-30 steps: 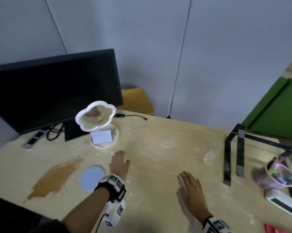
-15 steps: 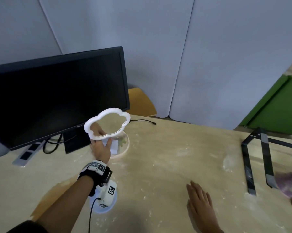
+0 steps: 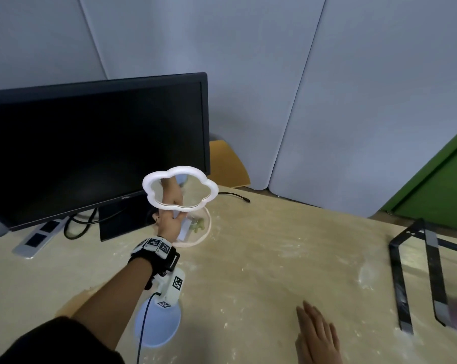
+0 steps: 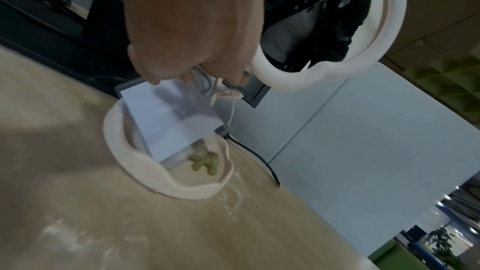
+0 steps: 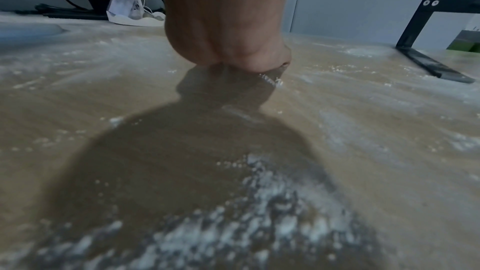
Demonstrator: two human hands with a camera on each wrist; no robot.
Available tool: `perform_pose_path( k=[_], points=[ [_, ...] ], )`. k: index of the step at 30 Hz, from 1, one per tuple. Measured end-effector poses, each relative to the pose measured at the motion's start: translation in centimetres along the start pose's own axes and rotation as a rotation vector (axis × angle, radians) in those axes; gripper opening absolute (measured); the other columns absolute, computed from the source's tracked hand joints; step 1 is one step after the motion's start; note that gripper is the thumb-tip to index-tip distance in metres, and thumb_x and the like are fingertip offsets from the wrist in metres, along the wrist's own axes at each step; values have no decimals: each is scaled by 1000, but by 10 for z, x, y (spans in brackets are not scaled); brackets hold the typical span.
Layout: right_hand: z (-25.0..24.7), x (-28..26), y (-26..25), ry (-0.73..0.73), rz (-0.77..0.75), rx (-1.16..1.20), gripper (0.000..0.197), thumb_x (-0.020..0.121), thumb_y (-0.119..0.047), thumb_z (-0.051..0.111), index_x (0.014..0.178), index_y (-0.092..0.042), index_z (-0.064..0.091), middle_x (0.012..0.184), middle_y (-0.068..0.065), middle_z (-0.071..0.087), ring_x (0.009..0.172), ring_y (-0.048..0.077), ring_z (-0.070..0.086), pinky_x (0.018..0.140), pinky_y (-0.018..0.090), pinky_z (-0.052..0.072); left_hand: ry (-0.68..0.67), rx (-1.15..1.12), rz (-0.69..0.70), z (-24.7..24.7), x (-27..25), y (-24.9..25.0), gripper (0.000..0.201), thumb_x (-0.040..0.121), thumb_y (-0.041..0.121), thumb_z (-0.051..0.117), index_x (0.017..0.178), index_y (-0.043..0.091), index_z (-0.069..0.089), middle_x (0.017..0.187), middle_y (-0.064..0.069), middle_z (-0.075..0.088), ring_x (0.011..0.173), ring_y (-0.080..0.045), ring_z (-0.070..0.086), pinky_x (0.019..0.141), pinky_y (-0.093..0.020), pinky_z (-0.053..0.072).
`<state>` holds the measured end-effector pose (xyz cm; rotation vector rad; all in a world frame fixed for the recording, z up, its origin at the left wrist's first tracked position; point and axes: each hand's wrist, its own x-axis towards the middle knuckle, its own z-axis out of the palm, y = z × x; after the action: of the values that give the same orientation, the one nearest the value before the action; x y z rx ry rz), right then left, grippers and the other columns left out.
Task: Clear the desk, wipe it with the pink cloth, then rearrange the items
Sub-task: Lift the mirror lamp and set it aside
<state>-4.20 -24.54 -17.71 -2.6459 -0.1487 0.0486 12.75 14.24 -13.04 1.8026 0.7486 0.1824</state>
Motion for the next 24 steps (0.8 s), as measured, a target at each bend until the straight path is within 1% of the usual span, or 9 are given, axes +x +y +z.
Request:
perform_pose_path(
  k=[2,5,9,12,14,17,20,22,24],
  points=[
    [2,1,2,25,-6,-8,56,65,-37,38,119,-34,48,138,-23,25,135,-19,0,110,14,3,37,26,-59,0,-12,26,52,89,17,59,136,6,40,125,-21,38,124,-39,40,101,-56,38],
    [5,1,4,51,2,-30,56,64,-36,39,119,-34,48,139,-19,33,135,-18,1,110,16,5,111,133,-205,-3,-18,41,49,94,14,46,137,-7,34,137,-28,37,131,-41,35,108,-45,29],
    [2,4,2,89,3,-36,49,67,-37,40,112,-30,57,127,-13,45,129,-10,24,108,15,6,119,75,-124,1,-28,52,41,96,14,46,131,-8,43,135,-25,47,125,-39,45,98,-41,36],
    [-9,23,-7,119,-54,-49,44,75,-35,38,116,-28,53,120,-9,54,113,4,42,100,22,22,90,52,-64,11,-42,67,46,94,30,45,125,-2,52,127,-25,54,116,-42,51,98,-47,43],
    [-19,46,-18,113,-128,-40,45,83,-35,32,124,-25,48,122,-3,56,113,7,41,91,24,28,29,56,-13,22,-53,76,43,92,31,45,118,-2,58,119,-25,59,111,-42,55,95,-48,45],
    [-41,88,-47,50,-188,107,47,91,-33,27,130,-18,48,129,-1,50,118,15,44,93,25,35,-30,27,12,45,-76,88,48,85,46,43,103,7,63,102,-16,66,98,-36,62,85,-46,51],
    [-61,125,-77,55,-252,275,37,92,-13,39,127,-8,50,126,7,52,111,21,52,95,24,39,-110,-47,37,72,-115,113,38,85,39,50,96,6,65,95,-14,68,92,-33,62,77,-40,48],
    [-74,143,-90,54,-239,384,32,93,-5,44,123,-5,52,121,9,54,102,19,54,86,20,38,-166,-102,59,91,-141,127,42,81,47,47,84,10,66,85,-12,68,83,-30,62,73,-37,45],
    [-88,154,-96,47,-175,485,24,91,1,44,111,-1,57,109,10,60,92,17,53,78,20,39,-185,-118,80,111,-167,138,41,91,45,45,70,14,62,73,-5,65,72,-24,59,70,-34,42]
  ],
)
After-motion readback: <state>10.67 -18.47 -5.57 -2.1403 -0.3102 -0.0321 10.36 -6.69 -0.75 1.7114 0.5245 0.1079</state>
